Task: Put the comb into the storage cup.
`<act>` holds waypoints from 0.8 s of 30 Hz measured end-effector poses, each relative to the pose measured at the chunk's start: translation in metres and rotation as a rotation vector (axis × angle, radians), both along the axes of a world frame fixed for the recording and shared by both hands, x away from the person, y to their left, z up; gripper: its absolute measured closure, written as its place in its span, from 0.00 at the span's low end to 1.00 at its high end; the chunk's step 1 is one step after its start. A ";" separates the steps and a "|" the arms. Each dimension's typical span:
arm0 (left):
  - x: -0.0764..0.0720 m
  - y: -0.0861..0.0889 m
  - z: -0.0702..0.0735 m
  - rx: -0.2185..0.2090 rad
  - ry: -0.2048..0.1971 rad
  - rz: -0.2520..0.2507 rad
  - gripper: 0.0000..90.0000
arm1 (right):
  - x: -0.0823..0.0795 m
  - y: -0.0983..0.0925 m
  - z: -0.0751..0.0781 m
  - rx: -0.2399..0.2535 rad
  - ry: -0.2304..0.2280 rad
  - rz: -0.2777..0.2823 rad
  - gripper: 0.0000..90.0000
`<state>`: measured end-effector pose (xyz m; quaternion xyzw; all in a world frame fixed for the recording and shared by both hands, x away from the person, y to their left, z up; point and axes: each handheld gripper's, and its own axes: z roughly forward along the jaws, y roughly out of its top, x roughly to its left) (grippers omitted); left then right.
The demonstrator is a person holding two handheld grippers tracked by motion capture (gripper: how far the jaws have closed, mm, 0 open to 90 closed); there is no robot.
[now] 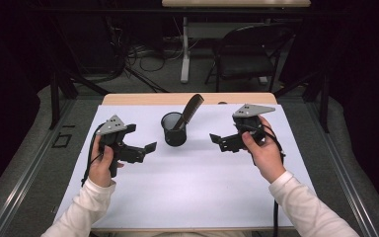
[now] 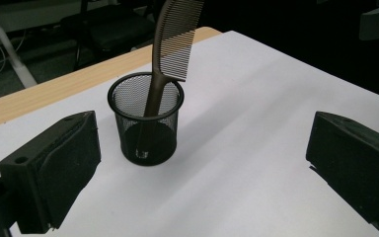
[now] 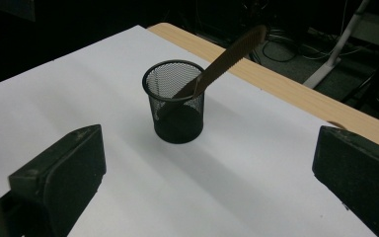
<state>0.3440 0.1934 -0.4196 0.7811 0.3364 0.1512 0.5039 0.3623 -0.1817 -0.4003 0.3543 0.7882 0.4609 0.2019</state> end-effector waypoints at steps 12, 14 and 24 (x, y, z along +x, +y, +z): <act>-0.019 0.039 -0.001 -0.014 0.002 0.025 0.00 | -0.032 -0.026 -0.016 0.014 -0.006 -0.040 0.00; -0.022 0.044 -0.002 -0.014 -0.005 0.029 0.00 | -0.036 -0.031 -0.020 0.024 0.001 -0.046 0.00; -0.039 0.067 -0.015 -0.027 -0.018 0.061 0.00 | -0.054 -0.054 -0.044 0.056 0.007 -0.108 0.00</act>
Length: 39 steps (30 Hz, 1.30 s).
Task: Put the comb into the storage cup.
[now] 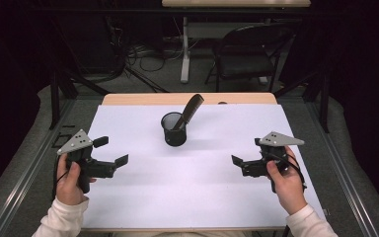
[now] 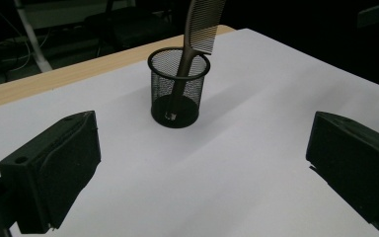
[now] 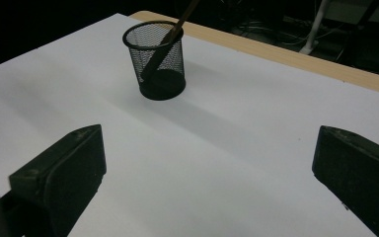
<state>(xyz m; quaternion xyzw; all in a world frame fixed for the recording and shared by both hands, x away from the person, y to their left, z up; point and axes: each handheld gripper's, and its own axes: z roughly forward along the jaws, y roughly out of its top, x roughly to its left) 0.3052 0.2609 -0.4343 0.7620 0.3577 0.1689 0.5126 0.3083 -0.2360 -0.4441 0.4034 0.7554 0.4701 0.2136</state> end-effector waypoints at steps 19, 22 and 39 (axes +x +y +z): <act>-0.030 0.047 -0.047 -0.059 -0.005 0.117 0.00 | -0.032 -0.031 -0.046 -0.001 -0.035 -0.118 0.00; -0.035 0.051 -0.054 -0.061 -0.005 0.130 0.00 | -0.035 -0.035 -0.054 0.000 -0.036 -0.132 0.00; -0.034 0.058 -0.084 -0.039 -0.011 0.138 0.00 | -0.043 -0.049 -0.092 0.024 -0.027 -0.194 0.00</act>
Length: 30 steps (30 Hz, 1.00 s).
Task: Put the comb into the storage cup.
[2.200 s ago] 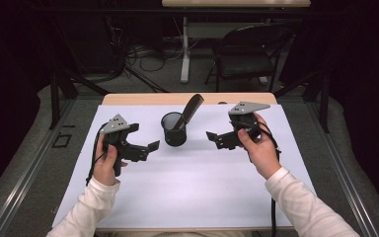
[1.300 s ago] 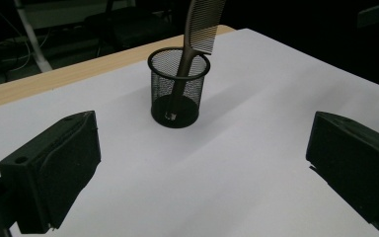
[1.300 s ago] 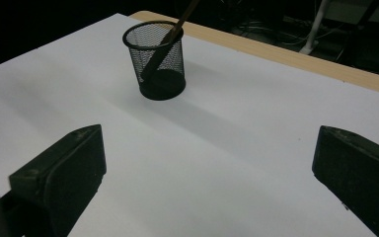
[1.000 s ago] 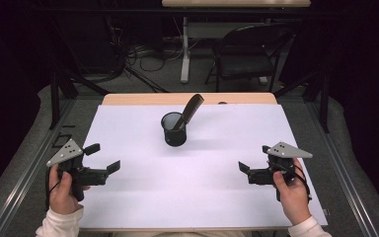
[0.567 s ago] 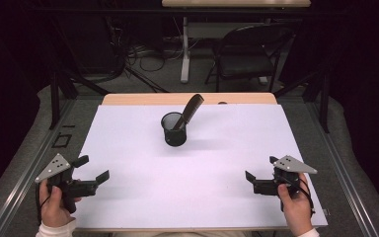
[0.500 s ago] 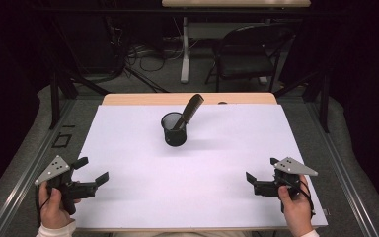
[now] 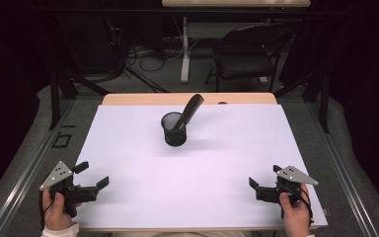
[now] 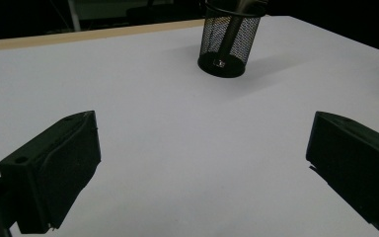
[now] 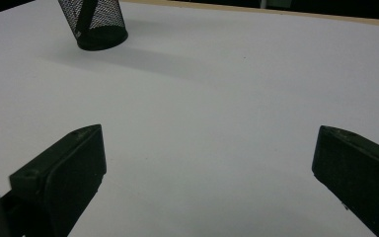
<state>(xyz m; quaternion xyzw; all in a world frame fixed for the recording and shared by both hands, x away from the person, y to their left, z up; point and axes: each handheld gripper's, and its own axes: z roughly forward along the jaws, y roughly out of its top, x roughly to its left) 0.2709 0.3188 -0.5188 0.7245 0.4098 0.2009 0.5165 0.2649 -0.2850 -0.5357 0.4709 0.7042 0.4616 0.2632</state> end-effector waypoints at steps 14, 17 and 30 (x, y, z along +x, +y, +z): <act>0.003 0.000 -0.011 0.017 0.009 -0.002 0.00 | 0.002 -0.007 -0.010 0.010 0.006 -0.025 0.00; 0.003 0.000 -0.012 0.017 0.013 -0.005 0.00 | 0.002 -0.009 -0.012 0.021 0.011 -0.027 0.01; 0.005 -0.001 -0.015 0.014 0.025 -0.011 0.00 | 0.002 -0.010 -0.014 0.026 0.013 -0.037 0.01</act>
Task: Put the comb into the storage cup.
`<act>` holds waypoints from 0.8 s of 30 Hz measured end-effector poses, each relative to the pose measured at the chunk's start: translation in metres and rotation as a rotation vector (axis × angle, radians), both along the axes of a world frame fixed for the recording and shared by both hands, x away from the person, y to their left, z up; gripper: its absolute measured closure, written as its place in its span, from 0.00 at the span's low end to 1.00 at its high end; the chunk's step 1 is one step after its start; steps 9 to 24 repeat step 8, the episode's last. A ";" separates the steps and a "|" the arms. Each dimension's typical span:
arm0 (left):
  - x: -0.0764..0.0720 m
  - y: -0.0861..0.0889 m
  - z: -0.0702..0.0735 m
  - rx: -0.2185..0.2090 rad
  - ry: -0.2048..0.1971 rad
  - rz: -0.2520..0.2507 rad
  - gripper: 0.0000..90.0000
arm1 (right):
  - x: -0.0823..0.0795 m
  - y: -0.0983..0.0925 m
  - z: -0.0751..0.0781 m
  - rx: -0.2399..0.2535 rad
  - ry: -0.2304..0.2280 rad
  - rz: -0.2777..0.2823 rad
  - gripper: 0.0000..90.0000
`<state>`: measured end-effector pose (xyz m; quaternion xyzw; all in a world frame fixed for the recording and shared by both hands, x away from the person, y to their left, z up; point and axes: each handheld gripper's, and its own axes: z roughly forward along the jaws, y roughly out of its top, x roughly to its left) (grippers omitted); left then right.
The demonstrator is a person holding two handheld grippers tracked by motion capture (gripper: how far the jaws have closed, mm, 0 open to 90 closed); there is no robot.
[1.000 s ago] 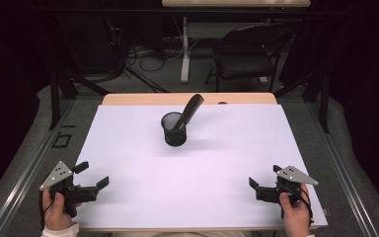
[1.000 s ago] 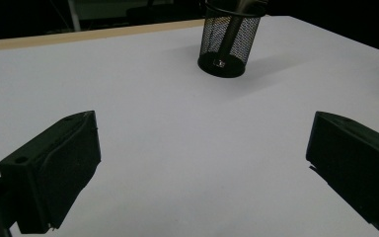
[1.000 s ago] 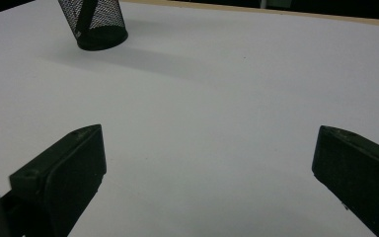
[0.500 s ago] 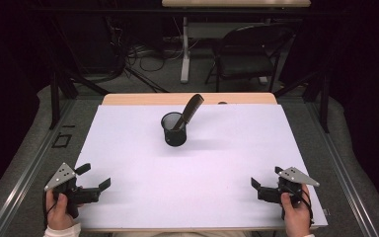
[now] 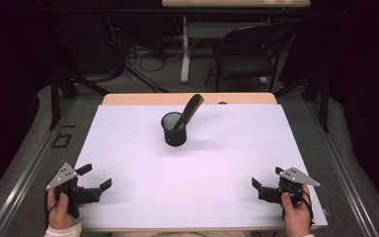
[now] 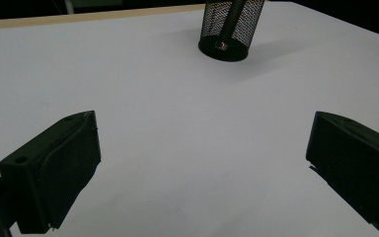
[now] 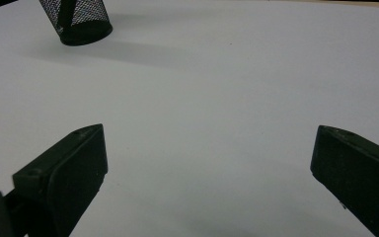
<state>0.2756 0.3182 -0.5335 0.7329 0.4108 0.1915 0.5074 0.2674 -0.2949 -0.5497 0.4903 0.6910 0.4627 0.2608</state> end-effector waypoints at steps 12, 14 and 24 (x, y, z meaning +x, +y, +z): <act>0.001 0.000 0.000 0.002 -0.001 0.004 0.00 | -0.001 0.000 0.000 -0.012 0.007 -0.002 0.02; 0.001 0.000 0.000 0.002 -0.001 0.004 0.00 | -0.001 0.000 0.000 -0.012 0.007 -0.002 0.02; 0.001 0.000 0.000 0.002 -0.001 0.004 0.00 | -0.001 0.000 0.000 -0.012 0.007 -0.002 0.02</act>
